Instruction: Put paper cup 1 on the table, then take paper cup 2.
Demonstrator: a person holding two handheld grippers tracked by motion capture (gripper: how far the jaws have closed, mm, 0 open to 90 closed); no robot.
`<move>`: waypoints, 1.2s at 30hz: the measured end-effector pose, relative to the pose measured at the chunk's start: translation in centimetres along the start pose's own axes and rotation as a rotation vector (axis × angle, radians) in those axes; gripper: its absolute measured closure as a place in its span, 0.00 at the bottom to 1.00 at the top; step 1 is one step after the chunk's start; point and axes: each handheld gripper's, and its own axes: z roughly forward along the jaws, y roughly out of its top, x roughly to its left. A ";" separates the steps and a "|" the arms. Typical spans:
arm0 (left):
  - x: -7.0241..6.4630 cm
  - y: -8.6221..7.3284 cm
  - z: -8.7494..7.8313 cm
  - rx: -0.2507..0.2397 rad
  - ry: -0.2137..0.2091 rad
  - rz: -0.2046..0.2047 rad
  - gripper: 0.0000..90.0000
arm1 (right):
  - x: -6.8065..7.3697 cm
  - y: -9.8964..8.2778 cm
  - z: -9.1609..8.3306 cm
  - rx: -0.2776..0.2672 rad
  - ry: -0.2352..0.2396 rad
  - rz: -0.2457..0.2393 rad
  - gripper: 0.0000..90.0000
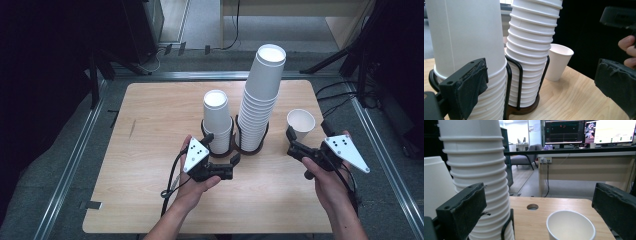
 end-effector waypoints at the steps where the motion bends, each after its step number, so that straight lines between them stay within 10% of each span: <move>1: 0.0 0.1 0.1 0.000 0.000 0.001 0.00 | 0.5 0.5 0.1 -0.005 0.008 -0.009 0.00; 36: -2.3 1.2 4.4 0.019 0.044 0.073 0.00 | 4.1 6.7 2.3 -0.034 0.127 0.008 0.00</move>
